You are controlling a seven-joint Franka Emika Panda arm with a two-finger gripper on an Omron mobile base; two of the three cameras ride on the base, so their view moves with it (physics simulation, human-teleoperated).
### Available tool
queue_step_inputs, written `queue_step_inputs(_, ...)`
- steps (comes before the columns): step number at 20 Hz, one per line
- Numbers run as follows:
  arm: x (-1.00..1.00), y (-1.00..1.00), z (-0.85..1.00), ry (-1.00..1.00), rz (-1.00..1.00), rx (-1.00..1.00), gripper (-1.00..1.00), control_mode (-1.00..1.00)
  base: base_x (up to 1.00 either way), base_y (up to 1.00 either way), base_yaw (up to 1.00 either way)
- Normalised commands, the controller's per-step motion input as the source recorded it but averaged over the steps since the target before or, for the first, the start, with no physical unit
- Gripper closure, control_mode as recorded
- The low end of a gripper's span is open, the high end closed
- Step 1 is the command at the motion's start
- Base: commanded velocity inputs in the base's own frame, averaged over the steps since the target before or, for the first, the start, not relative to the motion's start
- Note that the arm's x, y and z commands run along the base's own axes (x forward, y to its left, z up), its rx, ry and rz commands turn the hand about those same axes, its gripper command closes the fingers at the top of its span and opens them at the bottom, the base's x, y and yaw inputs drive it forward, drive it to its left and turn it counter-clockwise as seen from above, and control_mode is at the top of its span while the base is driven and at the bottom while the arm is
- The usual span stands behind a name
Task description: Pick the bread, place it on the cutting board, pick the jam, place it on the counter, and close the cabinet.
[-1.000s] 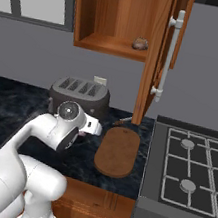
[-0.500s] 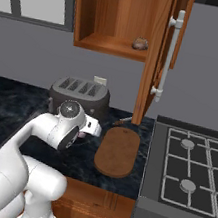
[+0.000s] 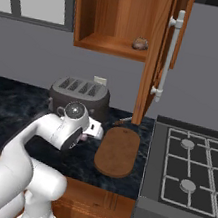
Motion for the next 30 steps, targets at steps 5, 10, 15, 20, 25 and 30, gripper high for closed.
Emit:
queue_step_inputs(5,0.00,0.04,-0.35,0.00,0.00,0.00,1.00,-1.00,0.00,0.00,0.00)
queue_step_inputs(10,0.00,0.01,-0.29,0.00,0.00,0.00,1.00,-1.00,0.00,0.00,0.00)
queue_step_inputs(15,0.00,0.04,-0.28,0.00,0.00,0.00,1.00,-1.00,0.00,0.00,0.00)
queue_step_inputs(20,0.00,0.00,-0.21,0.00,0.00,0.00,1.00,-1.00,0.00,0.00,0.00)
queue_step_inputs(25,0.01,0.03,-0.28,0.00,0.00,0.00,1.00,-1.00,0.00,0.00,0.00)
queue_step_inputs(30,0.01,0.02,-0.28,-0.01,0.00,0.00,1.00,-1.00,0.00,0.00,0.00)
